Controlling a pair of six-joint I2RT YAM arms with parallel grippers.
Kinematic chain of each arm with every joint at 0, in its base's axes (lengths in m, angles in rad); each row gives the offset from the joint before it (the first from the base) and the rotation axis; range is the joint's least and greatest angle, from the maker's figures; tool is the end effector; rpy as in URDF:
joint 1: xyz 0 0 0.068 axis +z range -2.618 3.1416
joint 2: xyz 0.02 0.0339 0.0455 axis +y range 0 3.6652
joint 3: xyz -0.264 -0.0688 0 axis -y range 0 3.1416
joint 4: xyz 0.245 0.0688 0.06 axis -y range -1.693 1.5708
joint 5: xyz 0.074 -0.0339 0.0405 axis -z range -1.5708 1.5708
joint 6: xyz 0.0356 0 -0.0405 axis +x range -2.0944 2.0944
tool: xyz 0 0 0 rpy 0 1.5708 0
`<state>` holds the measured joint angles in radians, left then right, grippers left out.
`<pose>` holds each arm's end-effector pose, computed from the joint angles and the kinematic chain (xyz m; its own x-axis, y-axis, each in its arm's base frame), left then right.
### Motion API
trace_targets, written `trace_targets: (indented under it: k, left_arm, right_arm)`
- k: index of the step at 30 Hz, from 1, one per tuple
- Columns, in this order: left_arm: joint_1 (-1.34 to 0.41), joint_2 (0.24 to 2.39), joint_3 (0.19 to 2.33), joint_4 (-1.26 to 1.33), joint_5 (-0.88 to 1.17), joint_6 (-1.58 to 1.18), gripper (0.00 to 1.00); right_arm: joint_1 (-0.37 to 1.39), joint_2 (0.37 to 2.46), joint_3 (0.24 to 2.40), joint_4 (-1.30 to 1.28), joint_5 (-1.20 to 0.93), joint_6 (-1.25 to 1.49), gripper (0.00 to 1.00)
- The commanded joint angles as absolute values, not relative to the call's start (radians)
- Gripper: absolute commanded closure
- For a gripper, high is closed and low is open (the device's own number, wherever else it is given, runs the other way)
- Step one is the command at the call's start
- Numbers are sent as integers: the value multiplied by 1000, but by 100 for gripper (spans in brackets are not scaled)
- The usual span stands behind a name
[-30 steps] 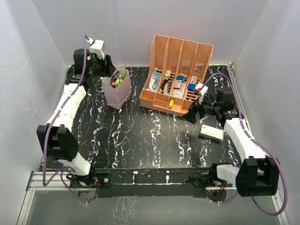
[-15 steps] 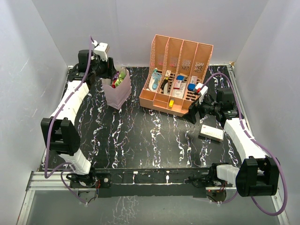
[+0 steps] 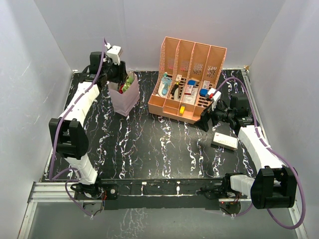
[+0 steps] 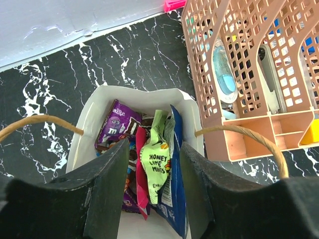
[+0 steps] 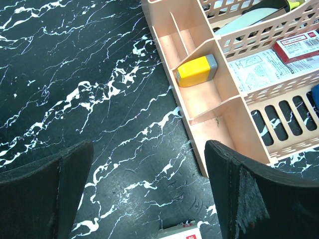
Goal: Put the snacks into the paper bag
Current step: Reset both arms
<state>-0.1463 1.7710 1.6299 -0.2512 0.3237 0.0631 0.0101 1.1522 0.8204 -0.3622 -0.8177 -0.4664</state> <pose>0.4169 -0.0729 0.3560 -0.3504 0.1121 -0.9299 0.4520 0.8898 -0.0631 0.2392 0.0284 0.2687 -0.3160 -0.3107 -0.8964 -0.7947 0.6029 0.0711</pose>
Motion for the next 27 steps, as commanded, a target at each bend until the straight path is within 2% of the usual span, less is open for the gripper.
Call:
trace_targets:
  k: [1,5,19,27]
  left_arm:
    - [-156,1783,1674,-260,349,69,57]
    - [-162,1803,1685,-267,352,64,60]
    - [-169,1848,1689,-265,368,56,79]
    - [-172,1865,1696,-269,377,55,84]
  right_arm:
    - [3,1135,824,-312,-830,-475,2]
    - [3,1136,824,-313,-830,-475,2]
    - [3,1135,824,-312,-827,-477,2]
    - [3,1134,822,-313,-829,-477,2]
